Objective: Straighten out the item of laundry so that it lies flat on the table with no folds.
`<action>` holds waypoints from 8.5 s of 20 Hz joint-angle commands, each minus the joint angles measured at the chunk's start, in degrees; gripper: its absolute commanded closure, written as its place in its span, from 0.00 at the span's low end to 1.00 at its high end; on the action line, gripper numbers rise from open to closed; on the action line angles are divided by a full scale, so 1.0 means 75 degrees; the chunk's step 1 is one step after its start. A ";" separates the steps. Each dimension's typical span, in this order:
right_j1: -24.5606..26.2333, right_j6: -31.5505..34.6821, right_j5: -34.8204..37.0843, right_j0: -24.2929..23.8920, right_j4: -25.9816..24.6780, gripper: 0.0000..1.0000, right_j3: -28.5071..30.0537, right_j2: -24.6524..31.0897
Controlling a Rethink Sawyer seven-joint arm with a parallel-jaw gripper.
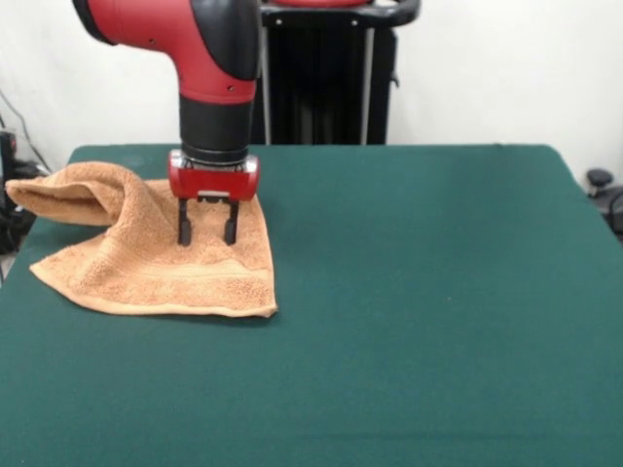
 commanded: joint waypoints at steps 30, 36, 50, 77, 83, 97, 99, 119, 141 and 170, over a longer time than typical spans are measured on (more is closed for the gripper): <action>0.1812 0.3565 -0.1943 0.2166 0.3840 0.00 0.0966 0.1024; 0.1794 0.3672 -0.2154 0.2233 0.4223 0.00 0.1173 0.1179; 0.1658 0.3691 -0.2255 0.2499 0.4503 0.00 0.1250 0.1054; 0.0449 0.0164 0.1181 -0.0500 -0.0227 0.00 -0.1097 0.1170; 0.0202 0.0180 0.1971 -0.0917 -0.0795 0.00 -0.1402 0.1652; -0.0018 0.0399 0.2613 -0.1414 -0.1614 1.00 -0.1583 0.2385; -0.0026 0.0521 0.2644 -0.1402 -0.1652 1.00 -0.1567 0.2378; 0.0010 0.0745 0.2364 -0.1453 -0.1843 0.00 -0.1373 0.2417; -0.0869 0.1238 0.2650 -0.1278 -0.1730 0.00 -0.0524 0.2105; -0.0984 0.2567 0.1552 -0.0245 -0.1429 1.00 0.0216 0.1394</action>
